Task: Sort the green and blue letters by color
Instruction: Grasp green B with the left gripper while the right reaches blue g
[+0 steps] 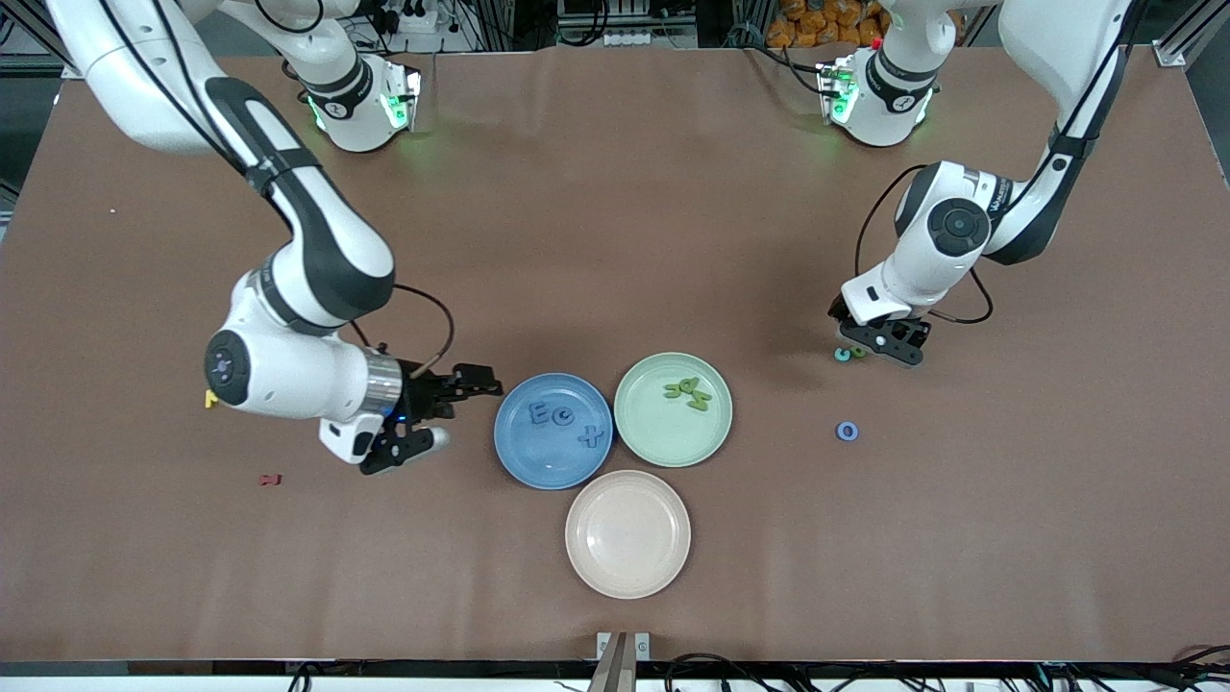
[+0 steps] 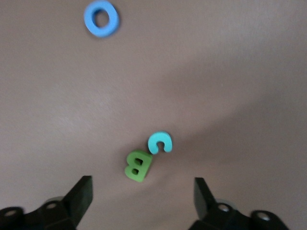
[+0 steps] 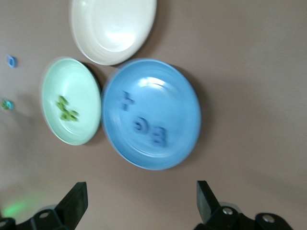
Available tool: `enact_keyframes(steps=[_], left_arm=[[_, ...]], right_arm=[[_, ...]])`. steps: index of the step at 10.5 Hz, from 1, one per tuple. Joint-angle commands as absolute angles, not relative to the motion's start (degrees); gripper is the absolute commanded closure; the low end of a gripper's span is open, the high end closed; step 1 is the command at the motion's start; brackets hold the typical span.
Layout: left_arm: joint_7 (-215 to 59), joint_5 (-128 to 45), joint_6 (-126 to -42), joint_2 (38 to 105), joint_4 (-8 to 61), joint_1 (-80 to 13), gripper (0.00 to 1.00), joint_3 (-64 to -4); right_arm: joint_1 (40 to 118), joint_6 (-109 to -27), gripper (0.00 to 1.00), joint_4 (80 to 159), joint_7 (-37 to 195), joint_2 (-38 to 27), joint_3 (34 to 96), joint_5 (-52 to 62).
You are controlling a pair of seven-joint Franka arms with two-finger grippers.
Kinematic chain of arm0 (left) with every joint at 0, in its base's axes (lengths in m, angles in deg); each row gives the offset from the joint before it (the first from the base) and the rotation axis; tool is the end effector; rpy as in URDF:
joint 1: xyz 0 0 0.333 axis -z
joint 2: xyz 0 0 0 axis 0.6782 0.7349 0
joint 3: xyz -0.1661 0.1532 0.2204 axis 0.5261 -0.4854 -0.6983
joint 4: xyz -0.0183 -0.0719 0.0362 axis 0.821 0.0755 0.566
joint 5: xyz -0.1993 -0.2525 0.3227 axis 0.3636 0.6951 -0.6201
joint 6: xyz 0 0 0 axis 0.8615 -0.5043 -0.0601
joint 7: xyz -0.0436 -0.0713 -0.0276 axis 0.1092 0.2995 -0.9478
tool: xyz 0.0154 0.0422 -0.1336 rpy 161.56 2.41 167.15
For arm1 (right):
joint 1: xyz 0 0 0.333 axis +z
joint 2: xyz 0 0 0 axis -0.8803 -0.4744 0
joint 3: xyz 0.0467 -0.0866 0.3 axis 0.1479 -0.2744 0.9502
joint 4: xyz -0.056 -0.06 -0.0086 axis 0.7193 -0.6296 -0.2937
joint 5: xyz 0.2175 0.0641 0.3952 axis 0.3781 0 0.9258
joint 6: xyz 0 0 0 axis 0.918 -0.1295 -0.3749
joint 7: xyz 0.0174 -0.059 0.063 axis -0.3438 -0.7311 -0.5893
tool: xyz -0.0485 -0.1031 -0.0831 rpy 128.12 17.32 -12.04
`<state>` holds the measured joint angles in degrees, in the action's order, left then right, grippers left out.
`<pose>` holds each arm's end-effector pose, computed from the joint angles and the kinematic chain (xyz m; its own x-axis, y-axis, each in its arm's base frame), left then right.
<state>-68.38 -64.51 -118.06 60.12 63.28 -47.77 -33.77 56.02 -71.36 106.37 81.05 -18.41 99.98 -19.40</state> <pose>0.5214 -0.1377 0.1331 0.8812 -0.4723 0.0201 -0.4712 -0.8809 -0.0436 0.7117 0.2782 0.2807 0.9619 0.2733 -0.0099 0.2375 -0.8527 -0.4654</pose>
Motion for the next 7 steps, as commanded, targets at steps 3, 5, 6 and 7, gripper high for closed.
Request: enact_keyframes(steps=[3,5,6,7], left_arm=[[-61.56,-64.72,-123.54,64.59,65.19,-51.48,0.22,-32.91],[-57.51,-64.72,-125.5,67.84,63.26,-52.71,0.22,-32.91],[-57.49,-64.72,-125.77,68.29,63.08,-52.63,0.23,-32.91],[-57.49,-64.72,-125.77,68.3,63.08,-52.55,0.25,-32.91]], right_arm=[[50.53,-57.44,0.0,109.16,77.91,-17.44,100.52,-51.01],[43.52,-63.12,0.0,115.82,74.08,-16.3,100.96,-52.67],[40.35,-65.94,0.0,119.61,69.08,-14.9,100.87,-52.67],[36.75,-66.66,0.0,121.82,66.34,-14.19,100.87,-52.76]])
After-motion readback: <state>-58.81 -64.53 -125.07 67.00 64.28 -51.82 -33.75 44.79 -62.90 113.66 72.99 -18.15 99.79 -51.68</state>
